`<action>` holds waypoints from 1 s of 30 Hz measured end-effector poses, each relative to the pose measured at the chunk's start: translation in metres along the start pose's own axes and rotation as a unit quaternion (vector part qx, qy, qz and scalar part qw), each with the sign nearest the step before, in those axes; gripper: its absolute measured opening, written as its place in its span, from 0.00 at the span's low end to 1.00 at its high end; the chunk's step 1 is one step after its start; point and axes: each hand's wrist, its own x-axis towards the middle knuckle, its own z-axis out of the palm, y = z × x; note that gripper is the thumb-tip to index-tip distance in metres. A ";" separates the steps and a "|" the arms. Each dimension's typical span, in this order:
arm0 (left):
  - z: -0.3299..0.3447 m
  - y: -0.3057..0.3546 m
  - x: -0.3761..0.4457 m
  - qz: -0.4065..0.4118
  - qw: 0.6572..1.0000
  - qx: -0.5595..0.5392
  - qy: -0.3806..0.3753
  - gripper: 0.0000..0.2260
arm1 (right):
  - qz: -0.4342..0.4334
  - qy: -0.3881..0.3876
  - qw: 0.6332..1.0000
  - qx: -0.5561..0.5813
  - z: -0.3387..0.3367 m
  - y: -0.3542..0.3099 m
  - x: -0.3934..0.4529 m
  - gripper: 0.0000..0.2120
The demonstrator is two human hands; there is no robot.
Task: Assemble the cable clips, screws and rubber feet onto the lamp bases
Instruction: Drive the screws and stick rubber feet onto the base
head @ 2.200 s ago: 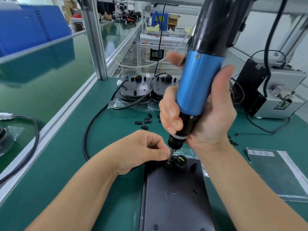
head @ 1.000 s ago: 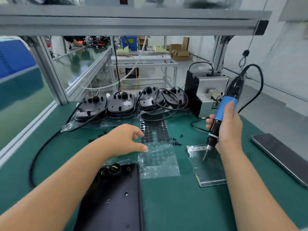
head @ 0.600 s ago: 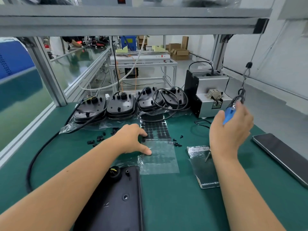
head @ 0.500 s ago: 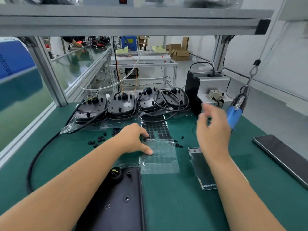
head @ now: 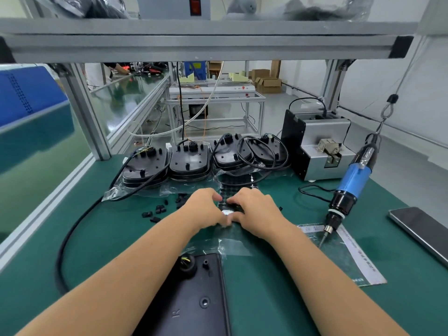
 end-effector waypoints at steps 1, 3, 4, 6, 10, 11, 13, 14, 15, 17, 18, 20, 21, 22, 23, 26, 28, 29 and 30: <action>0.000 -0.001 0.001 -0.002 1.000 -0.004 0.015 0.23 | 0.001 0.005 1.000 -0.001 0.001 0.000 0.001 0.22; -0.003 -0.003 0.004 -0.009 0.998 0.013 0.060 0.13 | 0.004 0.019 1.000 0.000 0.004 -0.002 0.003 0.19; -0.006 -0.005 0.005 -0.015 0.997 0.000 0.074 0.08 | 0.006 0.029 1.000 0.005 0.005 -0.003 0.004 0.17; -0.010 -0.008 0.005 -0.040 0.995 -0.054 0.068 0.04 | 0.013 0.052 0.998 0.042 0.007 -0.004 0.003 0.12; -0.013 -0.011 -0.003 -0.029 0.993 -0.108 0.028 0.03 | 0.030 0.063 0.986 0.149 0.005 0.003 -0.006 0.07; -0.013 -0.011 -0.004 -0.017 0.993 -0.118 0.025 0.04 | 0.028 0.056 0.984 0.168 0.002 0.005 -0.010 0.07; -0.013 -0.009 -0.006 0.002 0.990 -0.140 0.012 0.05 | 0.024 0.043 0.978 0.200 -0.003 0.007 -0.016 0.07; -0.013 -0.008 -0.007 0.010 0.989 -0.147 0.006 0.06 | 0.024 0.039 0.978 0.204 -0.005 0.006 -0.019 0.08; -0.013 -0.007 -0.008 0.020 0.989 -0.149 0.003 0.06 | 0.024 0.038 0.978 0.205 -0.008 0.005 -0.020 0.08; -0.012 -0.005 -0.011 0.045 0.988 -0.149 0.007 0.07 | 0.018 0.046 0.976 0.214 -0.012 0.002 -0.022 0.08; -0.012 -0.005 -0.012 0.057 0.987 -0.150 0.009 0.06 | 0.015 0.055 0.974 0.218 -0.014 0.000 -0.022 0.07; -0.012 -0.004 -0.015 0.074 0.986 -0.151 0.009 0.06 | 0.018 0.074 0.973 0.220 -0.017 -0.002 -0.023 0.06; -0.012 -0.003 -0.015 0.083 0.986 -0.142 0.012 0.05 | 0.023 0.079 0.972 0.219 -0.018 -0.003 -0.023 0.05; -0.012 -0.003 -0.016 0.092 0.988 -0.125 0.017 0.05 | 0.028 0.081 0.972 0.219 -0.018 -0.003 -0.023 0.05; -0.011 -0.002 -0.016 0.101 0.989 -0.107 0.025 0.06 | 0.030 0.081 0.971 0.222 -0.018 -0.003 -0.023 0.04; -0.010 -0.001 -0.018 0.120 0.987 -0.095 0.043 0.09 | 0.035 0.091 0.965 0.245 -0.019 -0.002 -0.023 0.03; -0.010 0.000 -0.019 0.124 0.987 -0.096 0.045 0.09 | 0.038 0.096 0.960 0.262 -0.020 -0.001 -0.024 0.04; -0.010 0.000 -0.019 0.123 0.987 -0.091 0.048 0.08 | 0.041 0.095 0.958 0.269 -0.020 -0.002 -0.024 0.05; -0.010 0.000 -0.019 0.122 0.987 -0.088 0.050 0.08 | 0.046 0.093 0.956 0.273 -0.020 -0.002 -0.024 0.06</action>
